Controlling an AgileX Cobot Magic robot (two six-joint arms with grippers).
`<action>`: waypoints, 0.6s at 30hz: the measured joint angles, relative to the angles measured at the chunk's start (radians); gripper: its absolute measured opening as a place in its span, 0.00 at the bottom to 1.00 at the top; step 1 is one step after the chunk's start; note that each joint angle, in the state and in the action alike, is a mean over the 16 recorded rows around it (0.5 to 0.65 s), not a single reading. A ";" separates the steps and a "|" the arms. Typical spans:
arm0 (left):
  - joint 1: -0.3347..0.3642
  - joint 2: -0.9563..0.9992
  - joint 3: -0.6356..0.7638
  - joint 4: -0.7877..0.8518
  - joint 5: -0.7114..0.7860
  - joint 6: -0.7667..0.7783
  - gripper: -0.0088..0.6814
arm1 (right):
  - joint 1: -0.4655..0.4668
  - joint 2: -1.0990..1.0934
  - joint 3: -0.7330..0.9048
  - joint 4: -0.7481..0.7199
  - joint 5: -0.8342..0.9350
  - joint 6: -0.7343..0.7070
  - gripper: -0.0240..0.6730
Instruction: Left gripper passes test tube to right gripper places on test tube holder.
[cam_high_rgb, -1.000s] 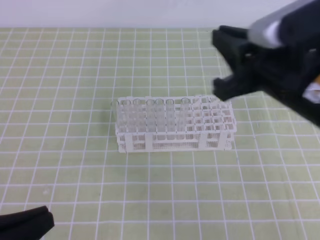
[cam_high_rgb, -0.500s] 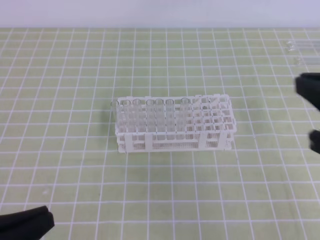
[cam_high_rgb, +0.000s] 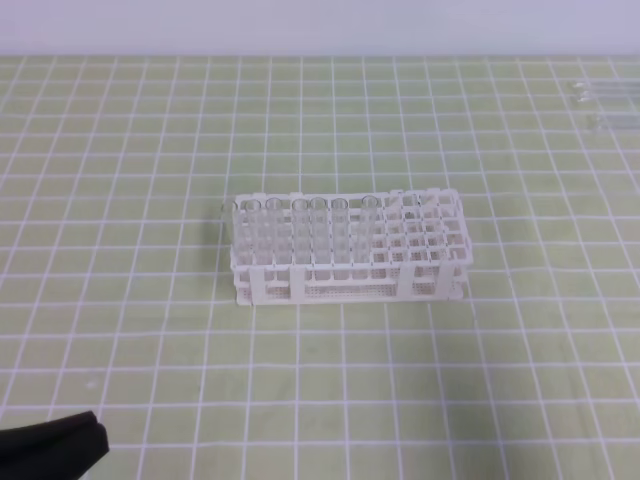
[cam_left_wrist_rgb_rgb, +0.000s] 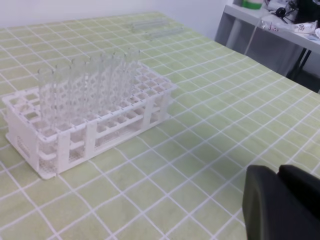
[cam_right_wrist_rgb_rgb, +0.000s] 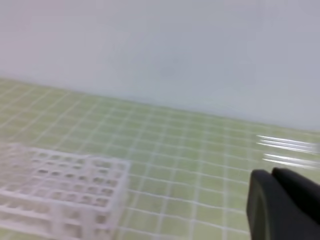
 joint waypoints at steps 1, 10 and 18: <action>0.000 0.000 0.000 0.000 -0.001 0.000 0.05 | -0.029 -0.037 0.037 -0.002 -0.019 0.005 0.01; 0.000 -0.001 0.000 -0.001 0.002 0.000 0.05 | -0.233 -0.295 0.285 0.003 -0.110 0.017 0.01; 0.000 -0.002 0.000 -0.002 0.004 -0.001 0.05 | -0.280 -0.377 0.370 0.051 -0.078 0.013 0.01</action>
